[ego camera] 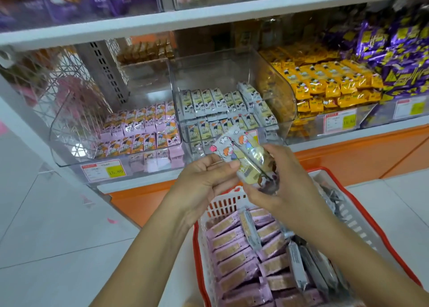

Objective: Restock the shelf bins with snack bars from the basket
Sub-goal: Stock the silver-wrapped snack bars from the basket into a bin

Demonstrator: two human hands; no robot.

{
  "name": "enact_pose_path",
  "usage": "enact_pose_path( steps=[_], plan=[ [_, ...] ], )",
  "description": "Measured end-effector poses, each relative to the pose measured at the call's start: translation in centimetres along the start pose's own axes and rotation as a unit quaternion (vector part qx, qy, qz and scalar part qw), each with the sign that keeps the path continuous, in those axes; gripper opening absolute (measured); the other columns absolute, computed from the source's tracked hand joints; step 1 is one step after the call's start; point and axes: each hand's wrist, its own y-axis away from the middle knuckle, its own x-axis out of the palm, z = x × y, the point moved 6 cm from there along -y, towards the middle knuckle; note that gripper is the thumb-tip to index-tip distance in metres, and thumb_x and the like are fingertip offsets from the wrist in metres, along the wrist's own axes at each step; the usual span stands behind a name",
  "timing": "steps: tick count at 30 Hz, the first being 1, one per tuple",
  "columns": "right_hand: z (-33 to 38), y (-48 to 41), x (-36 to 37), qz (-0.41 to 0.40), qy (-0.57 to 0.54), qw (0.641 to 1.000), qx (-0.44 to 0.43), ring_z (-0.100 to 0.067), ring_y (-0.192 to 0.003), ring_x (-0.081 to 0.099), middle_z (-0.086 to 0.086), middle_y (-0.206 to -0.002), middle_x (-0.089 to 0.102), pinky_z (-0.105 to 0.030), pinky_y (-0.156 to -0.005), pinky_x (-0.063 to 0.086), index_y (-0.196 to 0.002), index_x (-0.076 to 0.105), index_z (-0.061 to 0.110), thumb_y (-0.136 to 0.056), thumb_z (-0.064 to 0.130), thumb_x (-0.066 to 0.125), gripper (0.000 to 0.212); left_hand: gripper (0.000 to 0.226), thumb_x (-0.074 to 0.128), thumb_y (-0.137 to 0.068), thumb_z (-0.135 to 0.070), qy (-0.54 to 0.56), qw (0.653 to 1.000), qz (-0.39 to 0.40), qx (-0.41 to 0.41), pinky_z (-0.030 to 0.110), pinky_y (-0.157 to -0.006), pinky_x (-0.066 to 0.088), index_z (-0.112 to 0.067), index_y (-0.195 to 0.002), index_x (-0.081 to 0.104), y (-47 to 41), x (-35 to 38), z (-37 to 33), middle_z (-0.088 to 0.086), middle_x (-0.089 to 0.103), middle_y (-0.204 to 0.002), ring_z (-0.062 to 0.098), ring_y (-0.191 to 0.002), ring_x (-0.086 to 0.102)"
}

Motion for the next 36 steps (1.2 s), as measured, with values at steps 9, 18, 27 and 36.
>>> enact_pose_path(
  steps=[9, 18, 27, 36],
  plan=[
    [2.2, -11.7, -1.2, -0.085, 0.146, 0.986, -0.002, -0.02, -0.117, 0.04, -0.002, -0.12, 0.043, -0.032, -0.089, 0.037, -0.139, 0.04, 0.014, -0.083, 0.037, 0.064, 0.065, 0.015, 0.063, -0.088, -0.013, -0.122, 0.966, -0.134, 0.186, 0.022, -0.081, 0.055, -0.012, -0.103, 0.068, -0.8, -1.8, -7.4, 0.004, 0.074, -0.094, 0.014, -0.091, 0.071],
    [-4.6, -25.3, 1.9, -0.047, 0.312, 0.929, 0.195, -0.036, -0.124, 0.043, -0.02, -0.136, 0.044, -0.039, -0.092, 0.043, -0.142, 0.034, 0.008, -0.092, 0.044, 0.053, 0.064, 0.069, 0.052, -0.095, -0.025, -0.563, 0.764, -0.239, 0.205, 0.018, -0.095, 0.038, -0.013, -0.152, 0.014, -1.8, -5.3, -7.4, 0.014, 0.053, -0.134, 0.021, -0.115, 0.055],
    [-7.2, -27.7, 6.0, 0.023, 0.419, 0.896, 0.144, -0.035, -0.131, 0.034, -0.021, -0.141, 0.037, -0.045, -0.105, 0.031, -0.14, 0.04, 0.011, -0.099, 0.031, 0.039, 0.046, 0.066, 0.052, -0.094, -0.032, -0.605, 0.743, -0.219, 0.185, 0.045, -0.107, 0.035, -0.012, -0.15, 0.022, -2.8, -5.3, -5.9, 0.013, 0.055, -0.13, 0.031, -0.134, 0.032],
    [-8.6, -27.4, 6.1, 0.062, 0.328, 0.925, 0.183, -0.033, -0.146, 0.008, -0.016, -0.159, 0.013, -0.047, -0.119, 0.012, -0.151, 0.024, 0.013, -0.101, 0.036, 0.021, 0.055, 0.058, 0.054, -0.093, -0.031, -0.594, 0.743, -0.227, 0.21, 0.047, -0.103, 0.038, -0.01, -0.143, 0.035, -2.6, -5.1, -6.1, 0.016, 0.062, -0.116, 0.034, -0.127, 0.041]
  ],
)
